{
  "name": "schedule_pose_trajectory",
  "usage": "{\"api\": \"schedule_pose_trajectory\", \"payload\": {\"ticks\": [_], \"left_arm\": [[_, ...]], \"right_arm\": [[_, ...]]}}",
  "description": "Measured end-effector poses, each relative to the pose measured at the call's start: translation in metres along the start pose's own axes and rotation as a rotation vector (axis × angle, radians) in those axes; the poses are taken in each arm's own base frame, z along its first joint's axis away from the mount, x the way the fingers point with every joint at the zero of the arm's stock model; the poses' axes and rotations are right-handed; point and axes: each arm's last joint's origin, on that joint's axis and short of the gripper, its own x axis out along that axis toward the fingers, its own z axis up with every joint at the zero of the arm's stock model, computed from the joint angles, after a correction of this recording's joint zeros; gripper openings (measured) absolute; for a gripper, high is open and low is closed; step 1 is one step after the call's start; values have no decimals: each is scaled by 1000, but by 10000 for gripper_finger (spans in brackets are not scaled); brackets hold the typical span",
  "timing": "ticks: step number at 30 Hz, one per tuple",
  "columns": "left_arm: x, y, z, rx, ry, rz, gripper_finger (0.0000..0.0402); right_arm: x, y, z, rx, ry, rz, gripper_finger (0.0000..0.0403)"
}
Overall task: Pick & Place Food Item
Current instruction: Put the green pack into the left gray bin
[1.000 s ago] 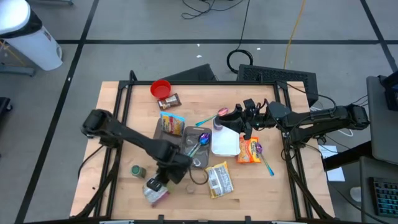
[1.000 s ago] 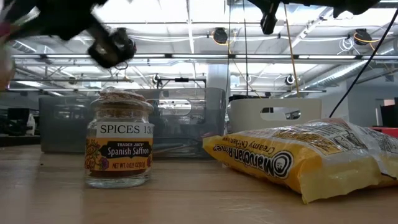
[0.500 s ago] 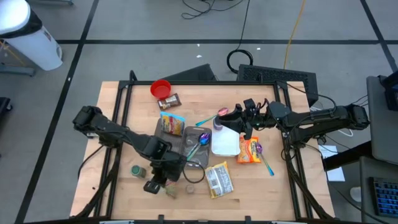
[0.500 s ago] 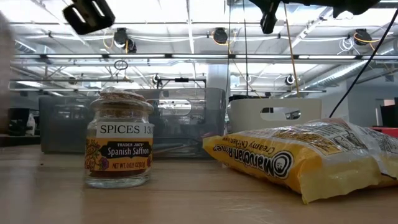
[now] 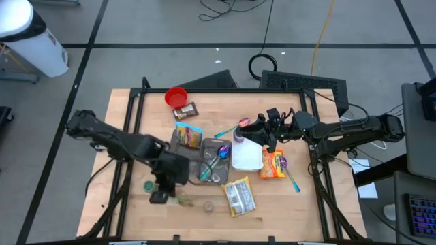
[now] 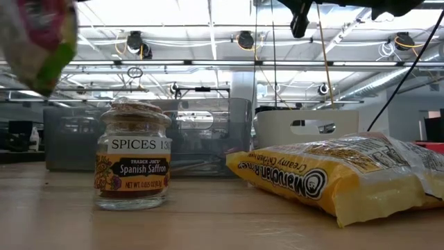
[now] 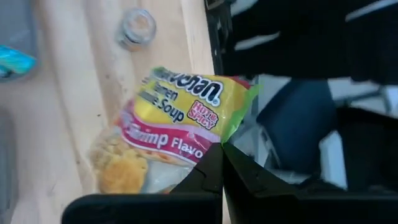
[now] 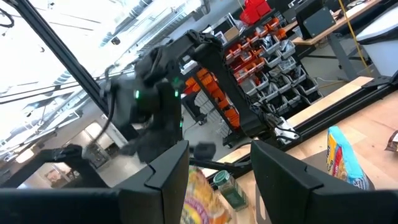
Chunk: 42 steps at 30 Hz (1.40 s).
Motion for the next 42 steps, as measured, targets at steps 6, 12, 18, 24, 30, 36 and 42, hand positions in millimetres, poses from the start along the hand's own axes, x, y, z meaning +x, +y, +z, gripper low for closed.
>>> {"api": "schedule_pose_trajectory", "payload": {"ticks": [6,12,18,24,30,36,42], "left_arm": [[-38,6,-14,-55,-90,63,2],[-59,24,-22,-77,-104,119,2],[-71,44,-25,-62,-78,170,2],[-85,65,-29,-41,-64,211,3],[-101,87,-30,-42,-102,252,3],[-111,100,-33,-21,-116,279,3],[-116,111,-34,-8,-115,294,3]], "right_arm": [[0,0,0,-4,0,0,164],[0,-1,0,-3,-15,-19,164],[0,-1,1,-5,-16,-23,164],[0,-2,0,-12,-14,-32,164],[0,-5,0,-31,-44,-105,164],[0,-7,1,-35,-50,-131,164],[0,-7,0,-36,-49,-132,164]]}}
